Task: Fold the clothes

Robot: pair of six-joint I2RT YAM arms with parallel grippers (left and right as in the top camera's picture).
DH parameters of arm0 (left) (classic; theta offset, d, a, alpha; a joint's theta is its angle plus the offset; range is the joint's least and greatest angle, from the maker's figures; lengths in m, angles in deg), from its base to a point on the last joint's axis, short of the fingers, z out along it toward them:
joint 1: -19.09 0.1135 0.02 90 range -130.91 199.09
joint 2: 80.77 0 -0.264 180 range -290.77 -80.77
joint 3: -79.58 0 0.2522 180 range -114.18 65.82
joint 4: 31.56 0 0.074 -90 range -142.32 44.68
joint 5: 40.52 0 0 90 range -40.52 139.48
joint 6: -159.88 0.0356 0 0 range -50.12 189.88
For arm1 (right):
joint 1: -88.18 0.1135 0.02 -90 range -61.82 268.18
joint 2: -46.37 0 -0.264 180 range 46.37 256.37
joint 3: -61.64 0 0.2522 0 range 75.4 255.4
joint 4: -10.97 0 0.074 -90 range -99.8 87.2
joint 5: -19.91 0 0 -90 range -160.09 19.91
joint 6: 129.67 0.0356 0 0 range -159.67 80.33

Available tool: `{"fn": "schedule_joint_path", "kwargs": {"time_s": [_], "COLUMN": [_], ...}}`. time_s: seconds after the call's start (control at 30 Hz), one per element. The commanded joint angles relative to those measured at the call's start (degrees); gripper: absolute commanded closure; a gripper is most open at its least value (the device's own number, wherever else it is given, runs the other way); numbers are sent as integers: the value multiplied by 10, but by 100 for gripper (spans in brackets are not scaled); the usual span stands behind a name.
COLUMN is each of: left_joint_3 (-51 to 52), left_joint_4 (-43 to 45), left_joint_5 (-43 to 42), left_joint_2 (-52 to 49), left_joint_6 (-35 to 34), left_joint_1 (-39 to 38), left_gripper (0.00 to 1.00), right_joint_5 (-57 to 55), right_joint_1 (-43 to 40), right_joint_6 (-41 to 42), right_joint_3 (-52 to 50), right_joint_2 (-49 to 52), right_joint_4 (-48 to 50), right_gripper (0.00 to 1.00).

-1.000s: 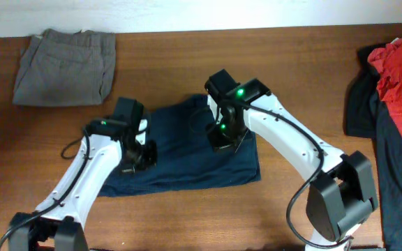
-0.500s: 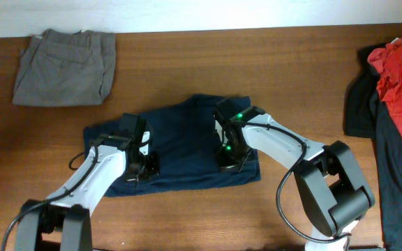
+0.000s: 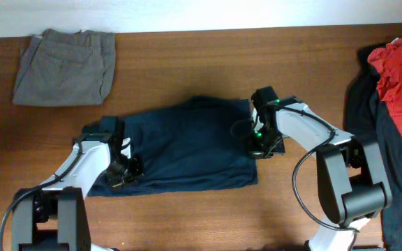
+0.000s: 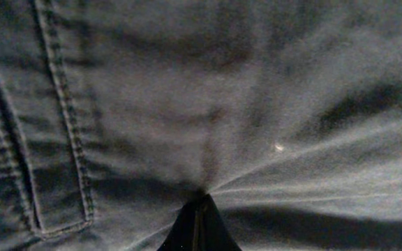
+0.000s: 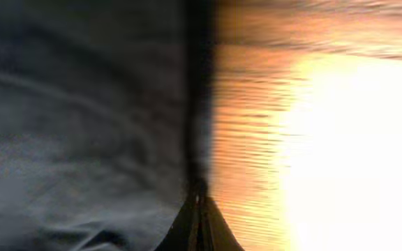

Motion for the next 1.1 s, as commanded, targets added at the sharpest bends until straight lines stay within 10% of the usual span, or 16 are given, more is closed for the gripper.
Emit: {"fn": "schedule_joint_path", "kwargs": {"time_s": [0.0,0.3,0.37,0.4,0.43,0.53,0.57,1.07], "left_joint_3": [-22,-164,-186,-194,-198,-202,-202,-194], "left_joint_4": [-19,-139,-155,-157,-156,-142,-136,-99], "left_joint_5": [11,92,108,110,110,110,110,-48], "left_joint_2": [-3,52,66,72,78,87,87,79], "left_joint_6": [14,32,31,31,30,19,19,63], "left_joint_1": [5,5,5,5,5,8,13,242], "left_gripper": [99,96,78,52,33,16,14,13], "right_joint_5": [-19,-32,-32,-32,-32,-42,-47,-154], "right_joint_1": [-21,-63,-65,-66,-67,-67,-67,-74], "right_joint_6": [0,0,0,0,0,0,0,0], "right_joint_3": [-4,41,56,64,70,84,86,86], "right_joint_2": [2,-7,-17,-22,-26,-31,-31,-31], "right_joint_4": [-1,-59,-71,-78,-82,-96,-98,-80], "right_gripper": [96,96,96,95,85,8,1,1]}}
